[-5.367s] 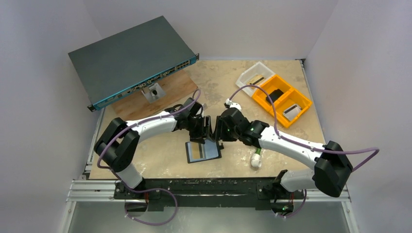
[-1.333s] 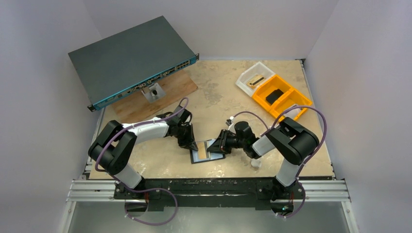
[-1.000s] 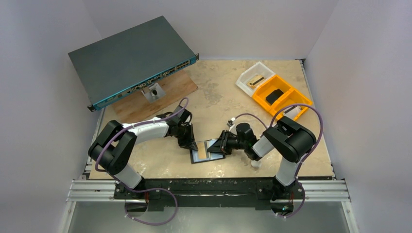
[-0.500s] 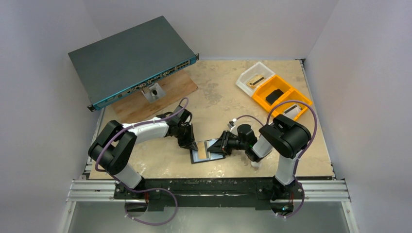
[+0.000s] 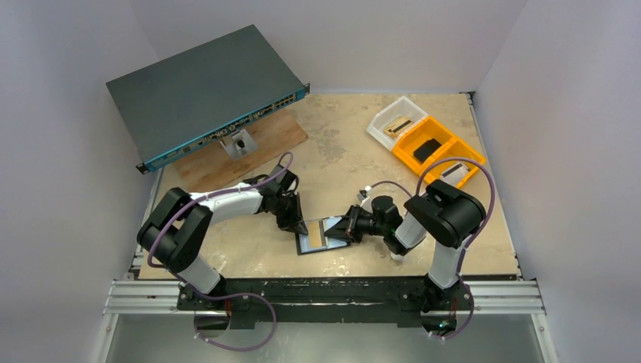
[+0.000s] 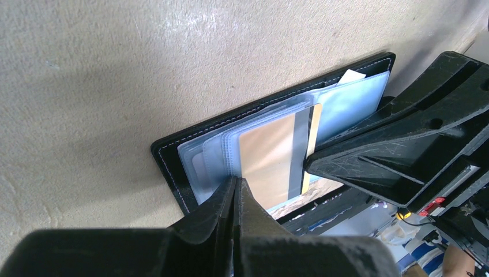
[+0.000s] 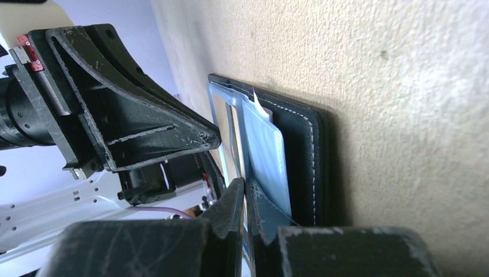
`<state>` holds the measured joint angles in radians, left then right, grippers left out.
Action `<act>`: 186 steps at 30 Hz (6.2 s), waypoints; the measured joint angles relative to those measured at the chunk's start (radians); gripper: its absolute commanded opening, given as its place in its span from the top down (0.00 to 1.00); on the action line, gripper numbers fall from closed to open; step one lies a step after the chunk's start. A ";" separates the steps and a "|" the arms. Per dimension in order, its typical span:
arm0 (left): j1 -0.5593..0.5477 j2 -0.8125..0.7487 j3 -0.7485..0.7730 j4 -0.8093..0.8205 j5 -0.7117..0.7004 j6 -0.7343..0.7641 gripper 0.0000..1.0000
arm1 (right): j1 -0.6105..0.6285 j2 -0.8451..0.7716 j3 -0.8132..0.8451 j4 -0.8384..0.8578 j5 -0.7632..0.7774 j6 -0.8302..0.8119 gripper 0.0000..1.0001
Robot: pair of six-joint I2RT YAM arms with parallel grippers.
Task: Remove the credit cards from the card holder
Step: Remove the credit card from the card holder, then place the credit card in the storage box, then remove the credit card from the card holder.
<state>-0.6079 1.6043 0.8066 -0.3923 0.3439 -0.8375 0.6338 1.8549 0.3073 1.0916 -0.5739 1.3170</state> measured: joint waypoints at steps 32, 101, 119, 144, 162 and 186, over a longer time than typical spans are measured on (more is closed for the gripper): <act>0.006 -0.002 -0.003 0.000 0.000 0.000 1.00 | -0.003 -0.029 0.035 -0.106 0.005 -0.080 1.00; 0.003 -0.347 0.171 -0.344 -0.101 0.259 0.15 | -0.461 -0.712 0.370 -1.025 0.243 -0.333 1.00; 0.003 -0.438 0.153 -0.413 -0.080 0.343 0.14 | -0.719 -0.418 0.676 -1.013 0.272 -0.331 1.00; 0.003 -0.468 0.130 -0.414 -0.063 0.352 0.14 | -0.719 0.288 1.255 -1.093 0.405 -0.298 0.76; 0.003 -0.487 0.111 -0.412 -0.060 0.352 0.14 | -0.637 0.106 1.198 -1.199 0.400 -0.375 0.51; 0.005 -0.451 -0.016 -0.345 -0.139 0.197 0.14 | -0.008 -0.454 0.543 -1.325 0.509 -0.425 0.52</act>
<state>-0.6033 1.1530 0.7910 -0.7372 0.2047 -0.6407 0.6262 1.4010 0.8505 -0.2337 -0.0647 0.8925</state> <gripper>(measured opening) 0.856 0.477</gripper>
